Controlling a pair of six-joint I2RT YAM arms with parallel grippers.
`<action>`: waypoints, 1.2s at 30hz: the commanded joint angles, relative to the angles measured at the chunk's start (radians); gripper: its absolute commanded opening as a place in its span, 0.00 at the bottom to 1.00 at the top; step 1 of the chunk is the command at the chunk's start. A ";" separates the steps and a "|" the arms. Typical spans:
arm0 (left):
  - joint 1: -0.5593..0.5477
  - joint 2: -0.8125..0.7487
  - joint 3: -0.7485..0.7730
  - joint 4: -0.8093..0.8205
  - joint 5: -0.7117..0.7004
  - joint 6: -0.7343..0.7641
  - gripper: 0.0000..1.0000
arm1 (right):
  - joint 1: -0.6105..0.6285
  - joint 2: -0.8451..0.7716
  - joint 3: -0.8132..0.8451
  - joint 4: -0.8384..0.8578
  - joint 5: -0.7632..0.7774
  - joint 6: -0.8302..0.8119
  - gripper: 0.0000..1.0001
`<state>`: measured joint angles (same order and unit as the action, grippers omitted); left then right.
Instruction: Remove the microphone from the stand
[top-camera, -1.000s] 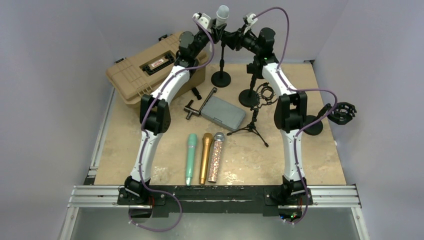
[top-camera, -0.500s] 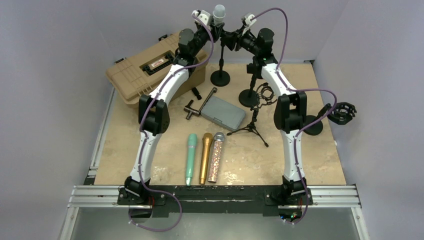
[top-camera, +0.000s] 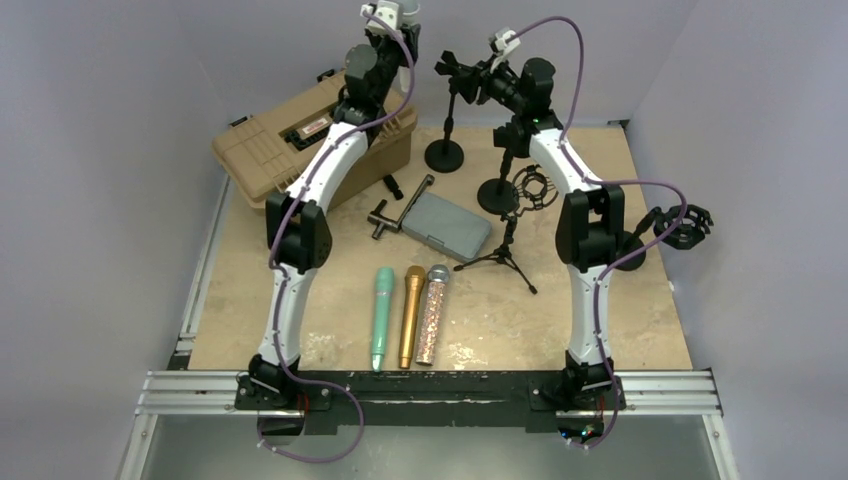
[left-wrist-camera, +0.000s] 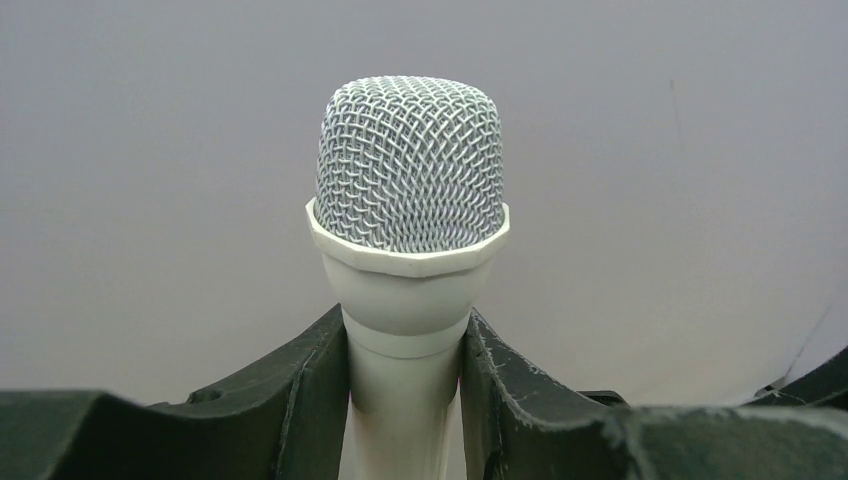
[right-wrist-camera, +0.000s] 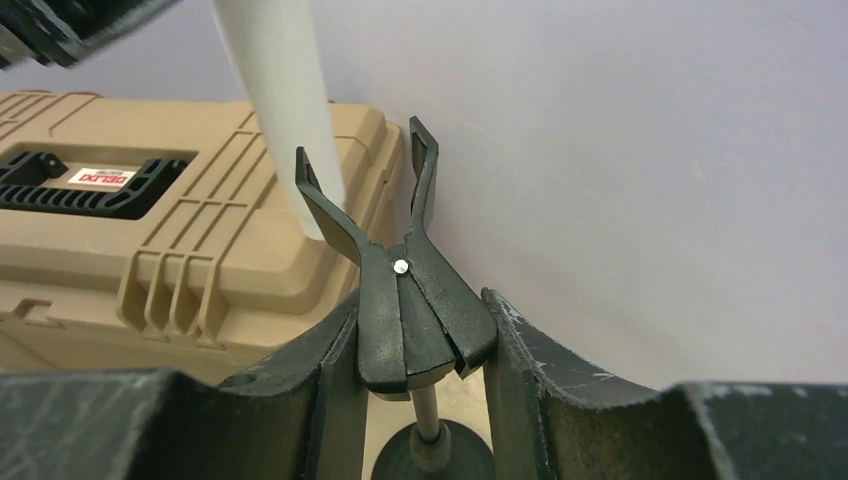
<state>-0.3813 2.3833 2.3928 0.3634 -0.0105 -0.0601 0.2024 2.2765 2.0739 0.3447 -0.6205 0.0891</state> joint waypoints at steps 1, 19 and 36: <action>0.005 -0.146 0.002 -0.020 -0.058 -0.025 0.00 | -0.010 -0.028 0.059 -0.083 0.091 -0.045 0.00; 0.005 -0.845 -0.530 -0.481 -0.007 -0.283 0.00 | 0.033 0.066 0.159 -0.350 0.335 -0.076 0.00; 0.002 -1.320 -1.088 -0.602 0.218 -0.310 0.00 | 0.099 0.179 0.222 -0.615 0.570 -0.198 0.00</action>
<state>-0.3763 1.1290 1.3579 -0.2638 0.1505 -0.3824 0.3061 2.3669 2.3379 -0.0051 -0.1673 -0.0208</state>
